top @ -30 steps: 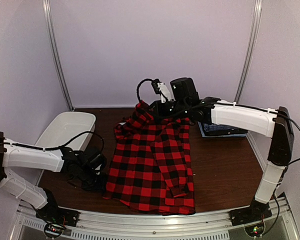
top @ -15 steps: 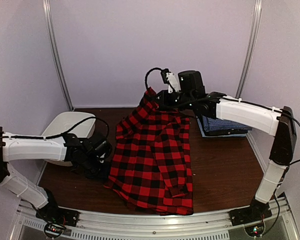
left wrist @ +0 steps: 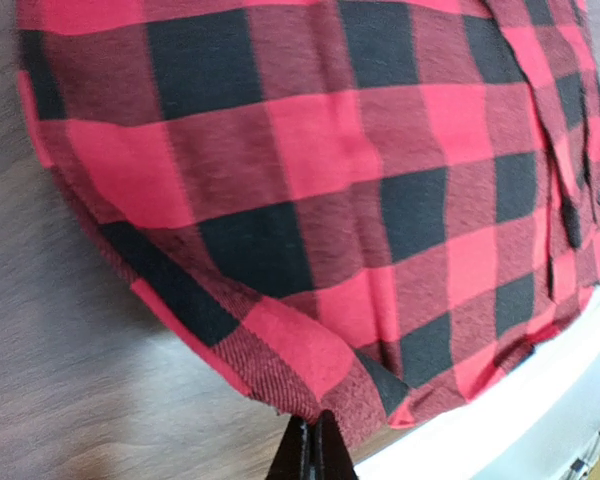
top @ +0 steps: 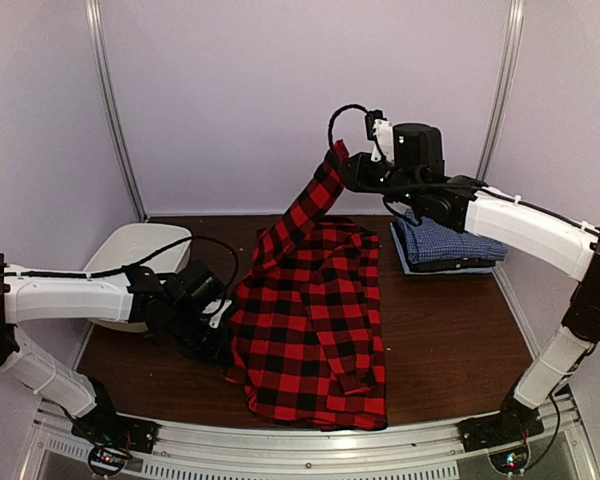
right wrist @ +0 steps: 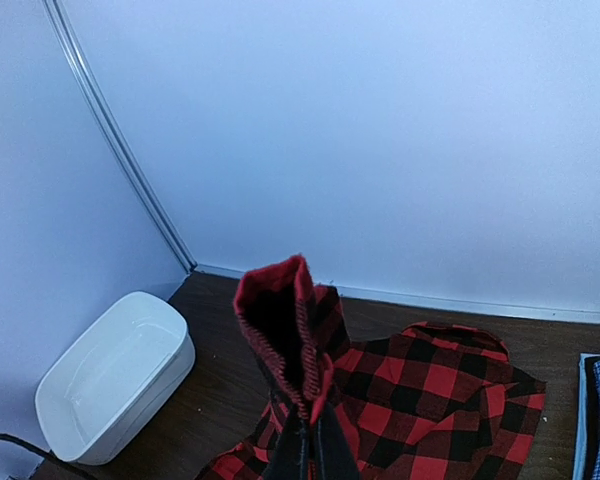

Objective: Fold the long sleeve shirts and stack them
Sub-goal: Pick up the shirt from the corner of the board, then fold the 1/3-folded shirt at the center of the board.

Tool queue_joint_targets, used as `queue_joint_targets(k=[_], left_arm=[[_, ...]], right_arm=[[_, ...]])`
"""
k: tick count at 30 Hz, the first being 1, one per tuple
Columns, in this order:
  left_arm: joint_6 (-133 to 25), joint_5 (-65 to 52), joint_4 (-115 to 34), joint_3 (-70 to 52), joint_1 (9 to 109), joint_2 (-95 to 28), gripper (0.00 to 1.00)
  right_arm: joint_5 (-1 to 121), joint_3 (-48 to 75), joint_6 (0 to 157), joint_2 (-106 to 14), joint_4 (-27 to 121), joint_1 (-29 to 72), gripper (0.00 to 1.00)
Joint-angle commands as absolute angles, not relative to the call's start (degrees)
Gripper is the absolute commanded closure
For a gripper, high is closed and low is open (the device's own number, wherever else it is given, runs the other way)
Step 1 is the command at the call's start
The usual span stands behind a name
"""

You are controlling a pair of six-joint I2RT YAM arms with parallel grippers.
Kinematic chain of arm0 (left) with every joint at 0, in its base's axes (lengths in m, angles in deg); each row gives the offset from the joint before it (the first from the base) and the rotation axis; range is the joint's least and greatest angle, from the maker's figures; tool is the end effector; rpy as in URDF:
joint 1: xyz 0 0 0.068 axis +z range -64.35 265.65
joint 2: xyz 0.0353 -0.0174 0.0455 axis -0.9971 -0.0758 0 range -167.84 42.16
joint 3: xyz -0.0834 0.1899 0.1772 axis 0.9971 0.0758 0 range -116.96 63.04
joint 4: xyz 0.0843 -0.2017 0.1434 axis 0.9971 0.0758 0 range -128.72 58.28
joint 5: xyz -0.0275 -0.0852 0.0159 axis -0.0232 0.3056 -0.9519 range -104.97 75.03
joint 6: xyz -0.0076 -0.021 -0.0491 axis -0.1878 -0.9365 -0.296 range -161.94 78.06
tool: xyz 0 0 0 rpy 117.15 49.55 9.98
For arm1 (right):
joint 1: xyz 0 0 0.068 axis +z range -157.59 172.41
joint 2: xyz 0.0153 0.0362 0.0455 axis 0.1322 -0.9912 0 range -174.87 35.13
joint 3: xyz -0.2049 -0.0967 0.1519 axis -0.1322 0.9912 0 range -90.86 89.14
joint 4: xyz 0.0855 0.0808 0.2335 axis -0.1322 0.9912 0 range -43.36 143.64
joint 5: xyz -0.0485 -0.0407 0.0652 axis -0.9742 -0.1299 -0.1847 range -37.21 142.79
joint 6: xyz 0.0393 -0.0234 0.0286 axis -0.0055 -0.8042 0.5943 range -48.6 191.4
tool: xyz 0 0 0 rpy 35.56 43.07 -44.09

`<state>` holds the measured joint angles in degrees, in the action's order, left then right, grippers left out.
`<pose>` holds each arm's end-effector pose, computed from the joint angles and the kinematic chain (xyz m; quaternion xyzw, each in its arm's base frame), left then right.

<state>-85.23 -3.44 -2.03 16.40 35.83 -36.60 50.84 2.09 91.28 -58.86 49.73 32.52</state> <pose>0.1542 -0.1936 0.1914 0.0741 0.9753 -0.2007 0.0541 0.3042 0.2546 0.3877 -0.1238 0.7561 0.3099 0.5629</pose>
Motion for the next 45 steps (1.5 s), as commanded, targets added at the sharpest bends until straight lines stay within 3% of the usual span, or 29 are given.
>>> queue_joint_targets(k=[1,23,45], left_arm=[[-81.2,2.92,-5.75,14.77,34.45,-38.18,1.0],[-66.95,16.56,-3.65,3.4,30.85,-52.55,1.0],[-61.16,26.01,0.67,-2.7,30.72,-58.55,1.0]], right_arm=[[45.12,4.19,91.41,-55.03,47.59,31.55,1.0],[39.11,9.71,89.76,-47.61,48.92,21.48,1.0],[41.11,8.18,89.7,-50.27,50.56,19.48,1.0]])
